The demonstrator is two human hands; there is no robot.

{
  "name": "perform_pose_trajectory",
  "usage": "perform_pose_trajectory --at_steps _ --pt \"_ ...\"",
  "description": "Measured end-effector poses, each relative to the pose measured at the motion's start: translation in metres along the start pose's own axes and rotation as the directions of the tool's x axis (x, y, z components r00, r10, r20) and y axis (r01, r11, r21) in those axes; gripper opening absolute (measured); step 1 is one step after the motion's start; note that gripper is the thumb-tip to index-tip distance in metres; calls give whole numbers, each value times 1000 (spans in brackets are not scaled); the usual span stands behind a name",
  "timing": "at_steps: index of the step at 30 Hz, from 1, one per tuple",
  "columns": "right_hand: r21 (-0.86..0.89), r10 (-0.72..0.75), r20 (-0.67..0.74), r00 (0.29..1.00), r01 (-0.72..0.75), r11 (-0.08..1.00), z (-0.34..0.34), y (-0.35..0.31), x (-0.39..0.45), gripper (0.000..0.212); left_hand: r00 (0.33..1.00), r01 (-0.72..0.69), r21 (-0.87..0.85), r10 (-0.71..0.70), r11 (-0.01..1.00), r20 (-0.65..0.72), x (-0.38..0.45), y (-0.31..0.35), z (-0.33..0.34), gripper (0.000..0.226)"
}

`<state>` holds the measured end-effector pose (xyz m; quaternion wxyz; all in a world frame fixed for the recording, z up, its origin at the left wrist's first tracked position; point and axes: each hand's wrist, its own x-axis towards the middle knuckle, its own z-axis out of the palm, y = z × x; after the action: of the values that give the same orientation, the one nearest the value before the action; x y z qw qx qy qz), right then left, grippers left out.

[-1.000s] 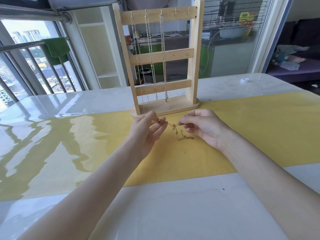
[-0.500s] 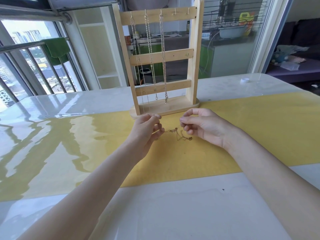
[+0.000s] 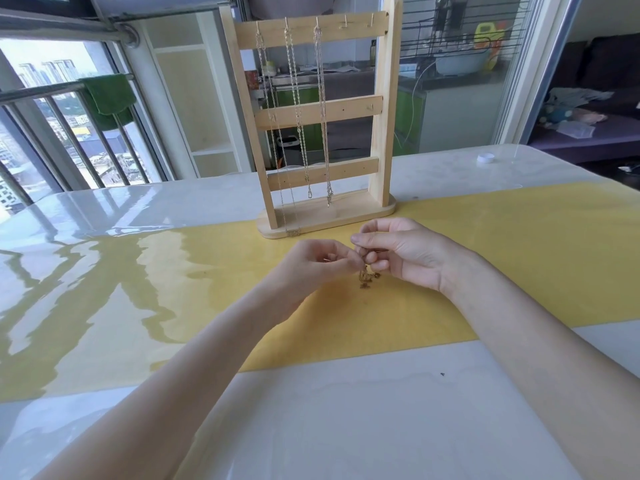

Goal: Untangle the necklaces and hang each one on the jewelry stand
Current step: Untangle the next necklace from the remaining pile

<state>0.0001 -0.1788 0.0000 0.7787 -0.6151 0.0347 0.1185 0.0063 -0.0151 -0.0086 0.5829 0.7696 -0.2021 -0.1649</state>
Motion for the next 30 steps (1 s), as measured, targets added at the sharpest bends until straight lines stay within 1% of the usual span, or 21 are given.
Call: perform_pose_trajectory --at_steps 4,6,8,11,12,15,19,23,26,30 --pt "-13 -14 -11 1000 14 1000 3 0 0 18 989 -7 161 30 987 -143 4 -4 2 14" --pt "-22 -18 -15 1000 17 1000 3 0 1 18 987 -36 189 65 981 -150 4 -6 1 13" --pt "-38 -21 -18 1000 20 999 2 0 1 17 987 -50 165 73 985 -140 4 -5 -1 14" --pt "-57 -20 -26 999 18 998 2 0 1 16 989 -23 22 26 999 -144 5 -3 -2 16" --pt "-54 -20 -28 999 19 998 2 0 1 16 991 -27 7 28 1000 -134 5 -3 -2 14" --pt "-52 -30 -29 999 29 998 2 0 1 16 994 -64 11 65 998 -92 5 -4 2 13" --pt "-92 -42 -25 999 40 995 2 0 0 17 989 -93 30 96 995 -113 5 -4 2 15" --pt "-207 -32 -16 999 28 978 0 -3 -2 17 985 -107 92 118 990 -125 5 -4 -3 17" --pt "-273 -2 33 999 11 962 -3 -6 -3 16 975 -123 140 146 983 -168 6 -4 -6 18" --pt "-420 60 93 994 -16 907 -5 -6 -5 9 959 -134 75 148 988 -241 6 -5 -7 17"
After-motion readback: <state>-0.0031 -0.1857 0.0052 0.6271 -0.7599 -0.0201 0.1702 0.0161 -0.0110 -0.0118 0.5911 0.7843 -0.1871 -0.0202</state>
